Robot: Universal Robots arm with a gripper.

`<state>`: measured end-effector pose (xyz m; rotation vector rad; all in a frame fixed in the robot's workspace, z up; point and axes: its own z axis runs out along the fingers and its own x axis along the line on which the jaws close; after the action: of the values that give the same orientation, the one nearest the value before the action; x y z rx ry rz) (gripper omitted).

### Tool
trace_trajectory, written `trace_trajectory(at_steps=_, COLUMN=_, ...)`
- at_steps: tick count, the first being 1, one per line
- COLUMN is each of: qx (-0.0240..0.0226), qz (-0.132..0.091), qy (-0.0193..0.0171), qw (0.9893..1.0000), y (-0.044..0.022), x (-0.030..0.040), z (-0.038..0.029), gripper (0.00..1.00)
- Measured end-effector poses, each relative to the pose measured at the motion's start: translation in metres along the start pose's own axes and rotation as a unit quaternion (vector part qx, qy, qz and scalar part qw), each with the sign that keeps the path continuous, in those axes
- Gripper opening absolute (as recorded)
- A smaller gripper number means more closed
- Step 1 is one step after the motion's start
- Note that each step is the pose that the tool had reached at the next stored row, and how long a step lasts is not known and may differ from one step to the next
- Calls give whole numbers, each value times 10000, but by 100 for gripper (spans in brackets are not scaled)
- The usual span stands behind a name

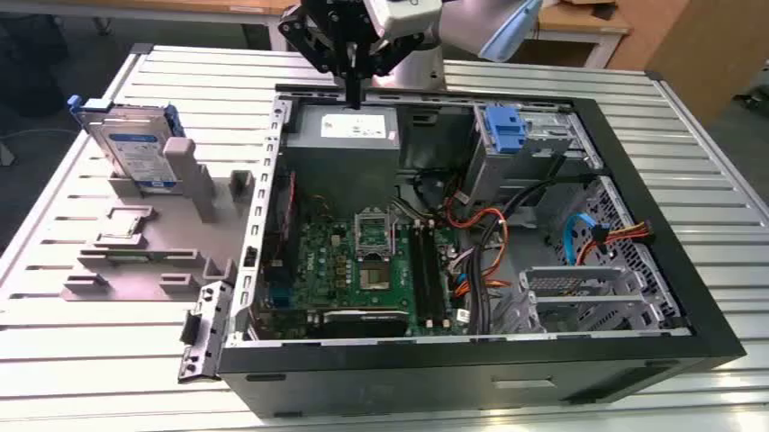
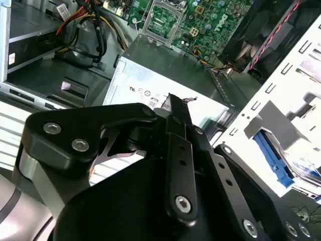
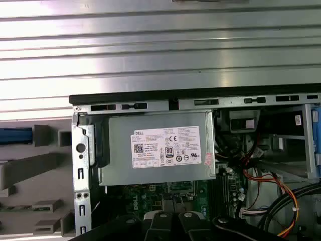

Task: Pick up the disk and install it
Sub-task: 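Reach for the disk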

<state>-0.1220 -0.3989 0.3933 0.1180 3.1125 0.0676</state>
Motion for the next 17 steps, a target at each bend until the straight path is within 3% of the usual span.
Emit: trace_trajectory(at_steps=17, qx=0, qz=0, qy=1, qw=10000, y=-5, x=61, z=2, gripper=10)
